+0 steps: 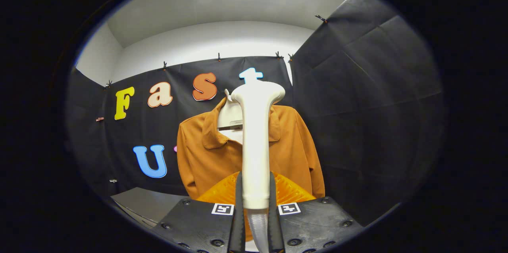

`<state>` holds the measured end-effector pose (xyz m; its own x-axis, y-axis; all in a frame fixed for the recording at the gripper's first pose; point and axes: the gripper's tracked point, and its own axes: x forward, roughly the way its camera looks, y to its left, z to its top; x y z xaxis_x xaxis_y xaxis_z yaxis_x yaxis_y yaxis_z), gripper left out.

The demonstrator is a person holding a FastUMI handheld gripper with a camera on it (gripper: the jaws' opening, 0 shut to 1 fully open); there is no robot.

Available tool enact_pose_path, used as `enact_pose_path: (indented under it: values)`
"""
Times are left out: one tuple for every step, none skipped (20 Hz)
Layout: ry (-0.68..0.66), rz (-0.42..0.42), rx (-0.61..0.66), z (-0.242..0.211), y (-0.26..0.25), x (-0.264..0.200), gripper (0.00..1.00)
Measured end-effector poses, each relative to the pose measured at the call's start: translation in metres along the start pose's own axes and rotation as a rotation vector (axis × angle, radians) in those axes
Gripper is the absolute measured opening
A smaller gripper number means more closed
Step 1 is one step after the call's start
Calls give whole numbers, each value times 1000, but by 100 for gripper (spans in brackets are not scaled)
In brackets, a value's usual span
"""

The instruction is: Iron the clothes twice with a garment steamer, once on the left side and once on the right side.

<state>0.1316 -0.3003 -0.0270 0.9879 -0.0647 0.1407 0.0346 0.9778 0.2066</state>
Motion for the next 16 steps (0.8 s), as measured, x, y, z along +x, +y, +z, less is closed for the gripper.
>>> enact_pose_path:
  values:
    - [15, -4, 6, -8, -6, 6, 26]
    - [25, -7, 8, -16, -14, 11, 26]
    - [36, -6, 7, -23, -20, 16, 26]
    - [45, -2, 10, -30, -23, 20, 26]
    - [59, 5, 17, -38, -26, 24, 26]
    - [71, 12, 26, -45, -29, 29, 26]
    - [85, 15, 33, -53, -32, 33, 26]
    - [98, 16, 34, -62, -36, 36, 26]
    - [110, 16, 31, -69, -40, 39, 26]
    - [115, 18, 31, -75, -42, 39, 26]
    - [116, 25, 40, -78, -44, 40, 26]
    - [118, 34, 49, -82, -45, 39, 26]
    - [122, 40, 57, -86, -46, 38, 26]
    - [128, 43, 64, -92, -47, 37, 26]
    - [133, 41, 68, -97, -50, 35, 26]
    - [140, 37, 67, -104, -52, 34, 26]
